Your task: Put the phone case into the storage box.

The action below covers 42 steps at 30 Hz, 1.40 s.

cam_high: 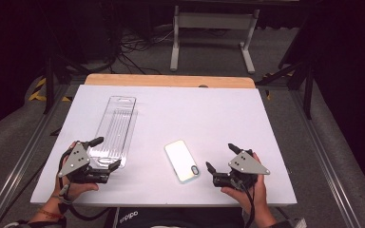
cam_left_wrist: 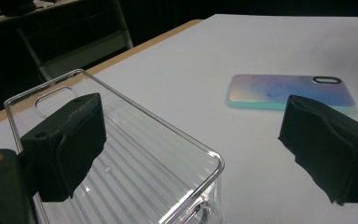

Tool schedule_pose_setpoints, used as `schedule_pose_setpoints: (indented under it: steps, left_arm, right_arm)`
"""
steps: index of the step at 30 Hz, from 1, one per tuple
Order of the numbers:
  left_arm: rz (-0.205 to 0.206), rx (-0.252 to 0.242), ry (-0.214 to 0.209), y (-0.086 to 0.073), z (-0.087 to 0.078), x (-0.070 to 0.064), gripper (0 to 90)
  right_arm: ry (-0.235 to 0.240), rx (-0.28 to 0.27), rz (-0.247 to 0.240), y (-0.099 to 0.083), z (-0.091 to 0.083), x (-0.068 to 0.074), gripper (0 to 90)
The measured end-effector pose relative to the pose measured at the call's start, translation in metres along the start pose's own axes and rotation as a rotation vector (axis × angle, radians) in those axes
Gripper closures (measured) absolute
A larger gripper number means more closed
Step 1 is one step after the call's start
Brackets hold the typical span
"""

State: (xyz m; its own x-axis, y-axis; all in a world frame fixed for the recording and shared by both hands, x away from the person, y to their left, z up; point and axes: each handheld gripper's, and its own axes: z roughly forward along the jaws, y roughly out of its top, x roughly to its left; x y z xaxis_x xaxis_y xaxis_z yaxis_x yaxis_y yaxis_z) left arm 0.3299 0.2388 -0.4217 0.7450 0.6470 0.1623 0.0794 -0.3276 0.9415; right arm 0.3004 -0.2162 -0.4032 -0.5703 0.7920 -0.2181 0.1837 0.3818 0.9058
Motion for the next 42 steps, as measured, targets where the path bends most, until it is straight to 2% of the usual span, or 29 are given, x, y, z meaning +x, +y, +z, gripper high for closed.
schedule_pose_setpoints:
  steps: [3, 7, 9, 12, 13, 14, 17, 21, 22, 25, 28, 29, 30, 34, 35, 37, 38, 40, 42]
  left_arm:
    - [-0.003, 0.005, 0.0, 0.0, 0.0, -0.001, 7.8]
    - [0.012, 0.008, 0.011, -0.001, -0.002, -0.003, 8.1]
    - [0.012, 0.0, 0.01, 0.0, -0.004, -0.003, 8.0]
    - [0.024, 0.014, 0.013, -0.001, -0.005, -0.003, 7.8]
    - [0.02, 0.015, 0.018, -0.002, -0.005, -0.004, 7.8]
    - [0.033, 0.027, 0.022, -0.003, -0.005, -0.005, 7.8]
    - [0.054, 0.043, 0.019, -0.003, -0.004, -0.008, 7.9]
    - [0.077, 0.051, 0.019, -0.003, -0.002, -0.01, 7.9]
    - [0.081, 0.057, 0.019, -0.003, -0.001, -0.01, 7.9]
    - [0.076, 0.067, 0.008, -0.005, 0.0, -0.012, 8.0]
    - [0.084, 0.068, 0.004, -0.005, 0.0, -0.012, 8.1]
    - [0.085, 0.069, 0.002, -0.005, 0.0, -0.012, 8.1]
    - [0.086, 0.071, -0.002, -0.005, 0.001, -0.012, 8.1]
    - [0.088, 0.074, -0.012, -0.005, 0.001, -0.013, 8.3]
    - [0.081, 0.074, -0.015, -0.005, 0.001, -0.014, 8.4]
    - [0.086, 0.074, -0.013, -0.005, 0.001, -0.014, 8.5]
    - [0.102, 0.076, -0.015, -0.004, 0.001, -0.014, 8.5]
    - [0.1, 0.074, -0.015, -0.004, 0.002, -0.016, 8.5]
    - [0.109, 0.077, -0.021, -0.004, 0.002, -0.016, 8.5]
  right_arm:
    - [0.009, -0.008, -0.001, 0.0, -0.001, 0.002, 9.5]
    - [0.004, 0.0, 0.005, 0.003, 0.001, 0.003, 9.0]
    - [0.012, 0.009, 0.009, 0.005, 0.004, 0.004, 9.7]
    - [0.022, 0.042, 0.009, 0.008, 0.01, 0.007, 9.4]
    - [0.024, 0.051, 0.022, 0.009, 0.012, 0.007, 9.4]
    - [0.028, 0.062, 0.032, 0.01, 0.014, 0.008, 9.4]
    - [0.067, 0.141, 0.071, 0.013, 0.027, 0.013, 8.5]
    - [0.09, 0.26, 0.081, 0.016, 0.043, 0.025, 8.2]
    - [0.115, 0.278, 0.093, 0.017, 0.047, 0.028, 8.3]
    - [0.13, 0.384, 0.091, 0.018, 0.06, 0.038, 9.3]
    - [0.169, 0.477, 0.125, 0.018, 0.072, 0.046, 9.6]
    - [0.169, 0.477, 0.125, 0.018, 0.072, 0.046, 9.6]
    - [0.175, 0.526, 0.14, 0.019, 0.079, 0.051, 9.7]
    - [0.187, 0.561, 0.137, 0.022, 0.085, 0.054, 9.7]
    - [0.208, 0.585, 0.155, 0.022, 0.088, 0.055, 9.7]
    - [0.212, 0.599, 0.157, 0.021, 0.091, 0.056, 9.7]
    - [0.21, 0.607, 0.154, 0.02, 0.092, 0.057, 9.6]
    - [0.21, 0.643, 0.145, 0.016, 0.099, 0.061, 7.9]
    - [0.201, 0.65, 0.139, 0.016, 0.1, 0.062, 8.2]
